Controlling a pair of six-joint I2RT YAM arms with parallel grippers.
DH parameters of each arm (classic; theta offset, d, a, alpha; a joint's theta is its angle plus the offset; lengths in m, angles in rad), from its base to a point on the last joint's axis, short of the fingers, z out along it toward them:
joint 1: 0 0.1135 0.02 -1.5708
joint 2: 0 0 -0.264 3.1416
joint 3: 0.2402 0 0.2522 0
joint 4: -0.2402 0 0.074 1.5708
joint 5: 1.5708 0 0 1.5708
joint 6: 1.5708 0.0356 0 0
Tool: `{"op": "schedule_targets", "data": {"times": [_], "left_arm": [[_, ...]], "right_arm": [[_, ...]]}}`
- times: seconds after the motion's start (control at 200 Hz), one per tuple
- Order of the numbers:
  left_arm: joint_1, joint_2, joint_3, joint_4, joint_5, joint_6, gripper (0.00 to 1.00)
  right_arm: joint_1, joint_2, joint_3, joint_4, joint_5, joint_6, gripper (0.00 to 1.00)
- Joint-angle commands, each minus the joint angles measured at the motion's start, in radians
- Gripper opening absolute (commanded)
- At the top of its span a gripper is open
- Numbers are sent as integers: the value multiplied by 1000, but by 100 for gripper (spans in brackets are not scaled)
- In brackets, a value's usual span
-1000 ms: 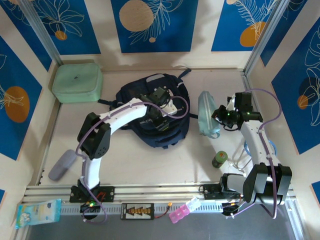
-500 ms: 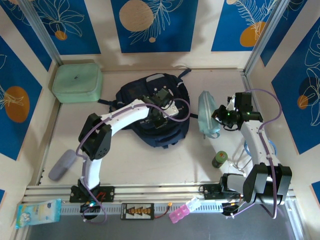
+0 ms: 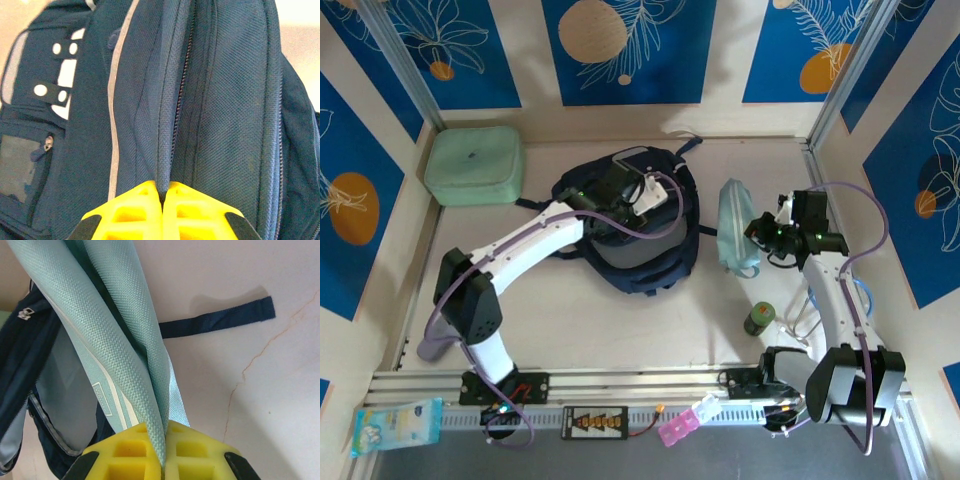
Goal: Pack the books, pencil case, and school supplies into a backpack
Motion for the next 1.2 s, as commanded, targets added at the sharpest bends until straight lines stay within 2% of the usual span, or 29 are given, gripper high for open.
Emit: {"op": "schedule_targets", "data": {"times": [0.0, 0.15, 0.3, 0.43, 0.525, 0.665, 0.845, 1.025, 1.14, 1.19], "left_arm": [[-6, -47, 66, 60, 44, -66, 0], [-6, -65, 108, 97, 79, -129, 0], [-6, -76, 142, 135, 83, -167, 0], [-6, -60, 168, 148, 82, -188, 0], [-6, -46, 189, 142, 85, -192, 0], [-6, -44, 187, 147, 118, -199, 0], [-7, -57, 171, 156, 152, -217, 0], [-6, -64, 178, 156, 146, -237, 0], [-6, -51, 201, 143, 138, -246, 0], [-5, -39, 216, 130, 133, -248, 0]], "right_arm": [[18, -25, -23, 20, -76, 42, 0], [101, -24, -29, 2, -153, 110, 0], [240, -38, -60, 48, -175, 285, 0], [334, 13, -67, 62, -194, 462, 0], [394, 48, -55, 25, -133, 533, 0], [426, 97, -50, 74, -134, 580, 0], [437, 194, -8, 267, -91, 682, 0], [467, 369, 93, 403, 14, 785, 0], [507, 466, 156, 460, 143, 811, 0], [516, 507, 155, 536, 158, 832, 0]]}}
